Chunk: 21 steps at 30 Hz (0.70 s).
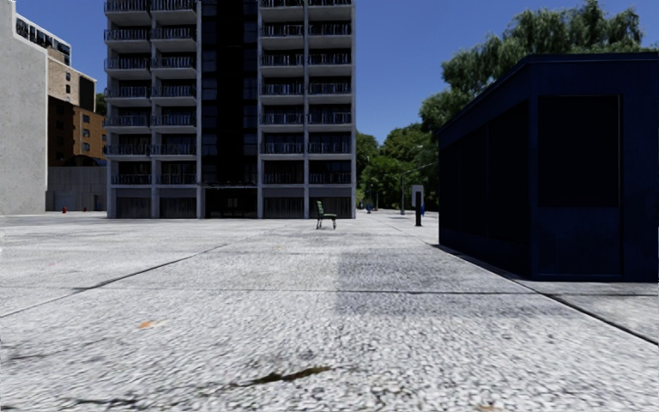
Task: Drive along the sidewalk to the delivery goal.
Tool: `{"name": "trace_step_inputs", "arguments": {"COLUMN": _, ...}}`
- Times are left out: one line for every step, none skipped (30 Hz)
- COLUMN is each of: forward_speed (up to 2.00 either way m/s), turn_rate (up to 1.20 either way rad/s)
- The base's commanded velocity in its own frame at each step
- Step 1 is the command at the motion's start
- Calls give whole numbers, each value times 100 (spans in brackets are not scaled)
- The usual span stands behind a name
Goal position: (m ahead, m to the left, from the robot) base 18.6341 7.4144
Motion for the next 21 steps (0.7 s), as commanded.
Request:
{"name": "trace_step_inputs", "arguments": {"forward_speed": 200, "turn_rate": 32}}
{"name": "trace_step_inputs", "arguments": {"forward_speed": 200, "turn_rate": 35}}
{"name": "trace_step_inputs", "arguments": {"forward_speed": 200, "turn_rate": 35}}
{"name": "trace_step_inputs", "arguments": {"forward_speed": 200, "turn_rate": 36}}
{"name": "trace_step_inputs", "arguments": {"forward_speed": 200, "turn_rate": 37}}
{"name": "trace_step_inputs", "arguments": {"forward_speed": 200, "turn_rate": 38}}
{"name": "trace_step_inputs", "arguments": {"forward_speed": 200, "turn_rate": 39}}
{"name": "trace_step_inputs", "arguments": {"forward_speed": 200, "turn_rate": 39}}
{"name": "trace_step_inputs", "arguments": {"forward_speed": 200, "turn_rate": 39}}
{"name": "trace_step_inputs", "arguments": {"forward_speed": 200, "turn_rate": 39}}
{"name": "trace_step_inputs", "arguments": {"forward_speed": 200, "turn_rate": 39}}
{"name": "trace_step_inputs", "arguments": {"forward_speed": 200, "turn_rate": 39}}
{"name": "trace_step_inputs", "arguments": {"forward_speed": 200, "turn_rate": 39}}
{"name": "trace_step_inputs", "arguments": {"forward_speed": 200, "turn_rate": 40}}
{"name": "trace_step_inputs", "arguments": {"forward_speed": 200, "turn_rate": 44}}
{"name": "trace_step_inputs", "arguments": {"forward_speed": 200, "turn_rate": 44}}
{"name": "trace_step_inputs", "arguments": {"forward_speed": 200, "turn_rate": 47}}
{"name": "trace_step_inputs", "arguments": {"forward_speed": 200, "turn_rate": 48}}
{"name": "trace_step_inputs", "arguments": {"forward_speed": 200, "turn_rate": 48}}
{"name": "trace_step_inputs", "arguments": {"forward_speed": 200, "turn_rate": 48}}
{"name": "trace_step_inputs", "arguments": {"forward_speed": 200, "turn_rate": 48}}
